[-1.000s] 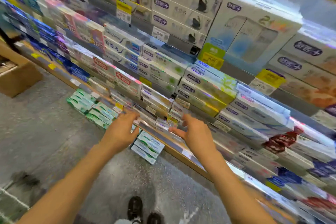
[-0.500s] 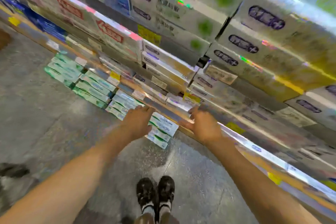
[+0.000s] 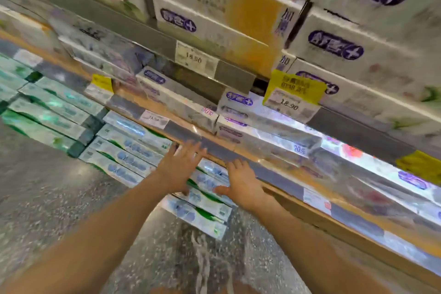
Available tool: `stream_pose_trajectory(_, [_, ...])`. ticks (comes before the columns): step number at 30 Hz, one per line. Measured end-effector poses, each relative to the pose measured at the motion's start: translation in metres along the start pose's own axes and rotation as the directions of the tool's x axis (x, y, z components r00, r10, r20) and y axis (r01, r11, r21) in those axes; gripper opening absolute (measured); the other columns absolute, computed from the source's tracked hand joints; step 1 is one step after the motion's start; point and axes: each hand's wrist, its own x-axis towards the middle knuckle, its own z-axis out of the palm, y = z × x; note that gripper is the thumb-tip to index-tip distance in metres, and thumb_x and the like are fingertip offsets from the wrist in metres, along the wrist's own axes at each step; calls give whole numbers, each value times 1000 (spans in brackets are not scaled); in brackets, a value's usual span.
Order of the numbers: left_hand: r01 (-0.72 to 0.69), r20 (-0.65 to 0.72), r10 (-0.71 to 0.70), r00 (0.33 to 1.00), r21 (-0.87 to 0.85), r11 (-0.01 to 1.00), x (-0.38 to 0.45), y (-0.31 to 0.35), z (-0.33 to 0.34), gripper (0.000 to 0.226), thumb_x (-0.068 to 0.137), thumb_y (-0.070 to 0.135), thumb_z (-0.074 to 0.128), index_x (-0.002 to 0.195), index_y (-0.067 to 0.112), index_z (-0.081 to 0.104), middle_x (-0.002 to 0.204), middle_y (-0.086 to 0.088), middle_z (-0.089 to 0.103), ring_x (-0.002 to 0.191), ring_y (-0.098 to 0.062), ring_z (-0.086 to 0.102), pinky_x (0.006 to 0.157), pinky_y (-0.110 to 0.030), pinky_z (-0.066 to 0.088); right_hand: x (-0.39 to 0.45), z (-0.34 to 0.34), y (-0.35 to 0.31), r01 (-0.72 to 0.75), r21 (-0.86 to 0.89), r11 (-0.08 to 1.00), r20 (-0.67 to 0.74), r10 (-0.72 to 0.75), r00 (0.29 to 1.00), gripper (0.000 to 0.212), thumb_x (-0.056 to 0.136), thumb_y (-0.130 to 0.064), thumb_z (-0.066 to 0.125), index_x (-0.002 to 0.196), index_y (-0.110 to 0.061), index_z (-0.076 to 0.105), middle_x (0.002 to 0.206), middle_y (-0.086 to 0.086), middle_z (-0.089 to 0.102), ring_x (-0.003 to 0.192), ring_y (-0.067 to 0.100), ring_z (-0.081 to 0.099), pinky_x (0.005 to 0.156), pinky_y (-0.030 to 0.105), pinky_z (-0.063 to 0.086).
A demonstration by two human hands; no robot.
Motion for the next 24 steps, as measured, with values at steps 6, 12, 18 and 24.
stream_pose_trajectory(6, [-64,-283,76,956,50,997,39,-7,70,144,63,71,68,135,10,-41,142,-8,-44,135,-35,-33,113,-55,-8,24,62,5,69,-241,968,-249,-130,960,94,76,-65,60,140,-1,40,149,13,35,140,27,30,112,49,20])
stream_pose_trajectory(12, [-22,-494,53,868,69,997,47,-1,106,136,49,67,79,148,2,11,157,-16,-11,143,-36,7,113,-51,4,35,115,16,176,-232,957,-387,-257,886,73,81,-55,49,133,-4,44,135,10,54,123,23,54,100,40,41])
stream_pose_trajectory(18, [-9,-549,26,835,33,999,45,2,117,125,58,65,75,149,8,10,157,-13,-14,145,-31,-1,113,-54,11,30,127,11,76,-255,964,-459,-190,868,68,84,-48,29,139,-7,33,142,8,47,131,26,44,109,47,25])
stream_pose_trajectory(24, [32,-546,-5,838,40,999,42,5,111,121,45,64,82,139,8,31,157,-17,8,145,-32,-2,109,-53,12,29,121,9,31,-238,971,-541,-159,826,95,54,-56,80,131,-9,49,120,16,61,104,35,61,85,43,52])
